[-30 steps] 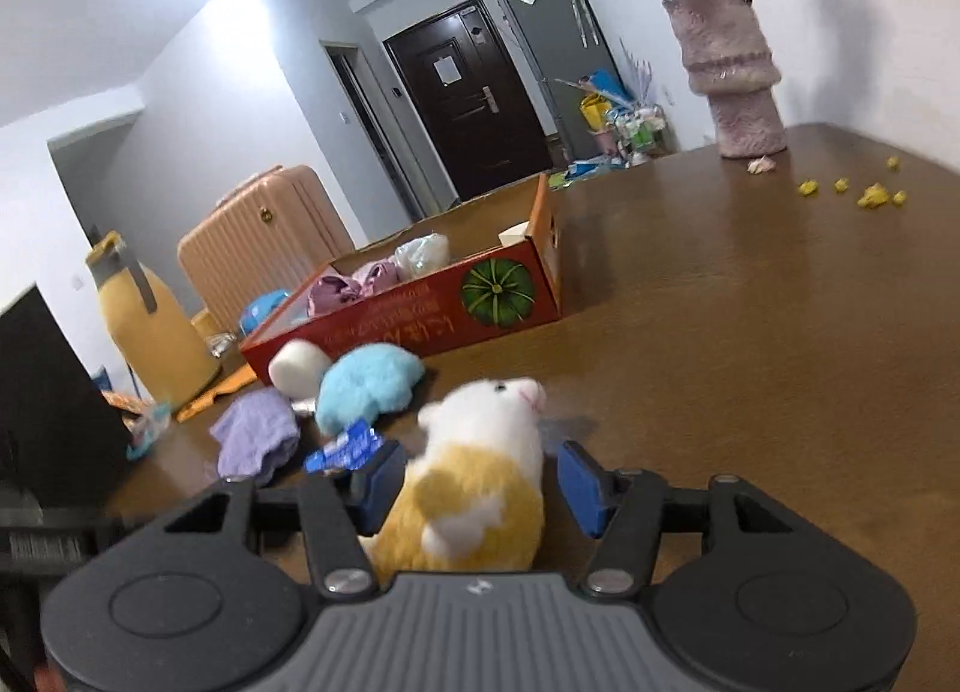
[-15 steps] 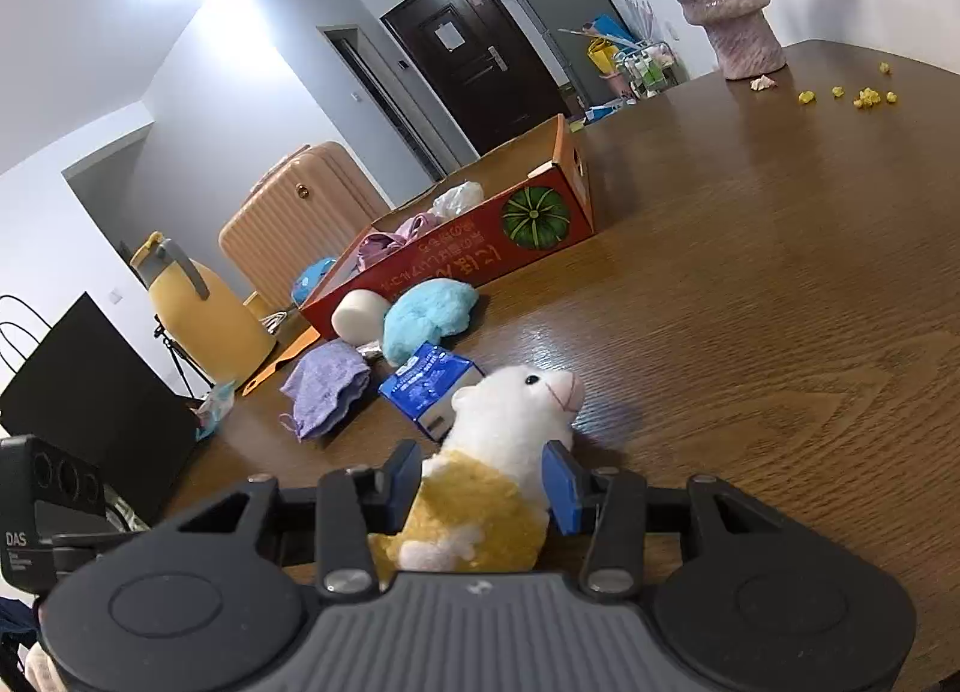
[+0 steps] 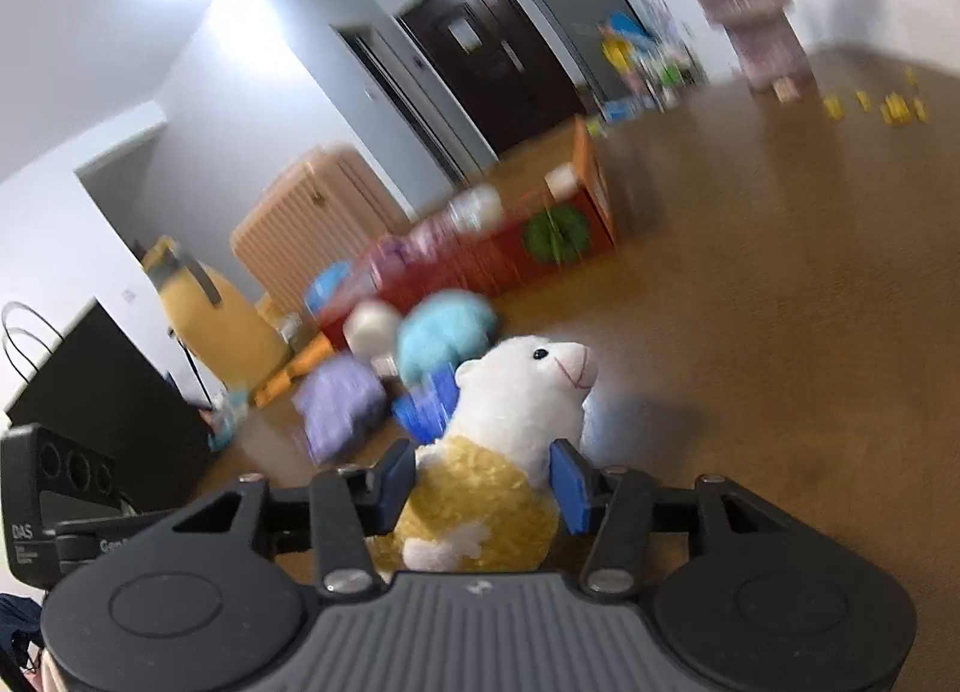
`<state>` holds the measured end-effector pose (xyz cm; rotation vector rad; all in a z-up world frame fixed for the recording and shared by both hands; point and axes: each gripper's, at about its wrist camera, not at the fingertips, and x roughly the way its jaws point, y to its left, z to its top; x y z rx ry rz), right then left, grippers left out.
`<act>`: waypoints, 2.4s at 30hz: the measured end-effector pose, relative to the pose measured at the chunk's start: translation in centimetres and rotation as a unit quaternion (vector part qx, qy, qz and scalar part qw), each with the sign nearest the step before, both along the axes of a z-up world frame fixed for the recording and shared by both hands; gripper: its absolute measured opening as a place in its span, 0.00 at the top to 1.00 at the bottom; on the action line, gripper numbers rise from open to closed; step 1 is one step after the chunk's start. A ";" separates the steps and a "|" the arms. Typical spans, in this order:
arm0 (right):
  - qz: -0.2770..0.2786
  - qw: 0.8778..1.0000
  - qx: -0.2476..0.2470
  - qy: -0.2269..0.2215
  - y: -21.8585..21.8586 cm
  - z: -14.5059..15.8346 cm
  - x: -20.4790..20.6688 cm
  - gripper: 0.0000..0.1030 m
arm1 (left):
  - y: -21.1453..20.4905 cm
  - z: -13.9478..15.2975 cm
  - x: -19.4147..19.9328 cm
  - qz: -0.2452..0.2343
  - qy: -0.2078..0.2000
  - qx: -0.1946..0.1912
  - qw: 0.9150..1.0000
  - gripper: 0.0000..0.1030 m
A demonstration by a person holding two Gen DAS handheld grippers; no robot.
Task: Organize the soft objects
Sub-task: 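Carry the plush lamb into the box and open both tools, then move both open tools back to the purple cloth bag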
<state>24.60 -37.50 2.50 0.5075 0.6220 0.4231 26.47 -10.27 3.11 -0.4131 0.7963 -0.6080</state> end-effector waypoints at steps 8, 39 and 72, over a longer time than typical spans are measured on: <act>0.005 0.994 -0.042 -0.098 1.3 8.3 11.3 0.52 | -0.6 6.9 9.5 0.025 -0.115 0.008 0.993 0.50; -0.023 0.986 -0.164 -0.038 3.8 6.9 25.5 0.43 | 0.7 4.8 21.3 0.061 -0.068 0.084 0.992 0.45; -0.007 0.978 -0.163 -0.129 6.9 4.1 -5.0 0.21 | 9.9 4.5 -9.2 0.144 -0.167 0.140 0.965 0.25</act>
